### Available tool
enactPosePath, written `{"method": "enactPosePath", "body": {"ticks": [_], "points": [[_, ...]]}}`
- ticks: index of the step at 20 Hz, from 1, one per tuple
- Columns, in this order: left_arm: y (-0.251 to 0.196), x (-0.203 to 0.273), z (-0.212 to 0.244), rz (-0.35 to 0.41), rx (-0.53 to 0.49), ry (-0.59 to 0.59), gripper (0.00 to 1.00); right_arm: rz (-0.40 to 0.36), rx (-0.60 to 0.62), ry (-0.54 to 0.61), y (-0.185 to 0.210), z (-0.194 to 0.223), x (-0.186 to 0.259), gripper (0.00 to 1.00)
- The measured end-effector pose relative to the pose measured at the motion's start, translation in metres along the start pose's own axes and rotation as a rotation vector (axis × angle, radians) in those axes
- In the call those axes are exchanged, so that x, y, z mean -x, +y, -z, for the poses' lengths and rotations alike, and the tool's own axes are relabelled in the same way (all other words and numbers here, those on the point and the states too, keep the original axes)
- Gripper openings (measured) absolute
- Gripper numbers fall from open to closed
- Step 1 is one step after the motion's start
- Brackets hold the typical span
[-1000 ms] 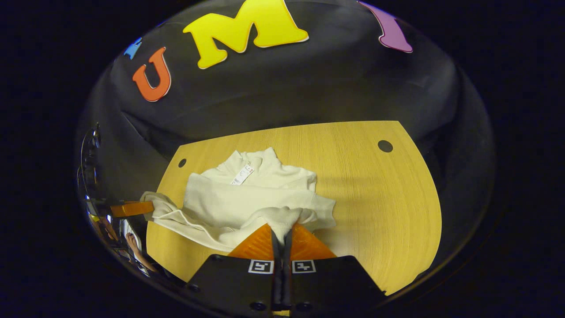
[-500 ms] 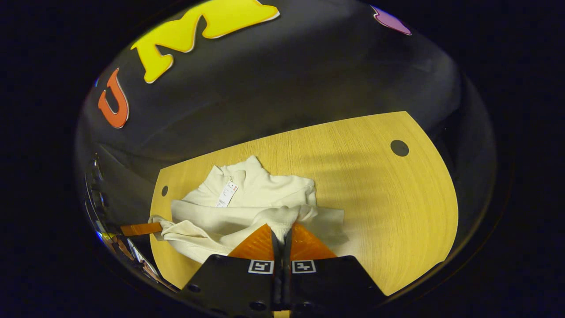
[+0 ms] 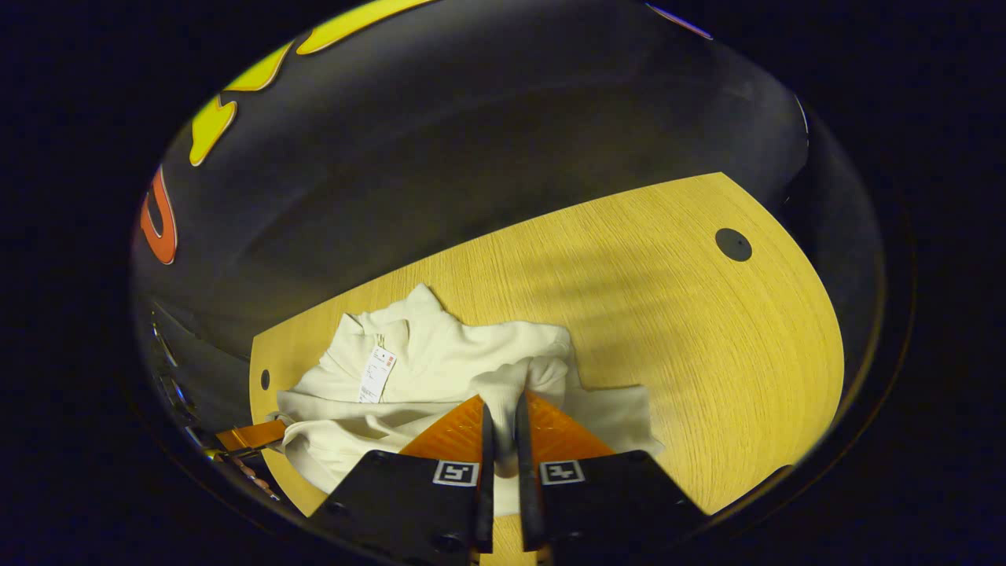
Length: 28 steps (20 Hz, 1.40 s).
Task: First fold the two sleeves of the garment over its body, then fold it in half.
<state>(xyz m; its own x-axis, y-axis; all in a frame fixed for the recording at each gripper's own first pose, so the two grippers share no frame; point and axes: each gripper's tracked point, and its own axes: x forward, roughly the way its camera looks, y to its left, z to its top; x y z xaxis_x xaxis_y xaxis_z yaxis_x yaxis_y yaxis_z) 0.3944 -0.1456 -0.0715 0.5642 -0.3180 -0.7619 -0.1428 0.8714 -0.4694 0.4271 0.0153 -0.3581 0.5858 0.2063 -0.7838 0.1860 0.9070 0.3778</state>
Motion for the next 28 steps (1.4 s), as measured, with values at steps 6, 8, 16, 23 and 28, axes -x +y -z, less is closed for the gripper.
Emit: {"method": "enactPosePath", "body": {"ticks": [6,8,16,23,28], "points": [[0.003,0.001,-0.021,-0.074,-0.169,-0.121,0.97,-0.003,0.099,-0.096,0.008,-0.014,0.021,0.64],[0.0,0.014,-0.023,-0.09,-0.232,-0.151,0.99,0.007,0.134,-0.135,0.011,-0.019,0.039,0.91],[-0.025,0.15,-0.052,-0.1,-0.377,-0.395,0.98,0.024,0.282,-0.384,0.038,-0.039,0.197,0.96],[-0.053,0.296,-0.037,-0.04,-0.51,-0.637,0.98,0.026,0.318,-0.579,0.045,-0.017,0.341,0.96],[-0.049,0.369,0.01,-0.043,-0.514,-0.732,0.98,0.034,0.351,-0.69,0.047,0.019,0.421,0.96]]}}
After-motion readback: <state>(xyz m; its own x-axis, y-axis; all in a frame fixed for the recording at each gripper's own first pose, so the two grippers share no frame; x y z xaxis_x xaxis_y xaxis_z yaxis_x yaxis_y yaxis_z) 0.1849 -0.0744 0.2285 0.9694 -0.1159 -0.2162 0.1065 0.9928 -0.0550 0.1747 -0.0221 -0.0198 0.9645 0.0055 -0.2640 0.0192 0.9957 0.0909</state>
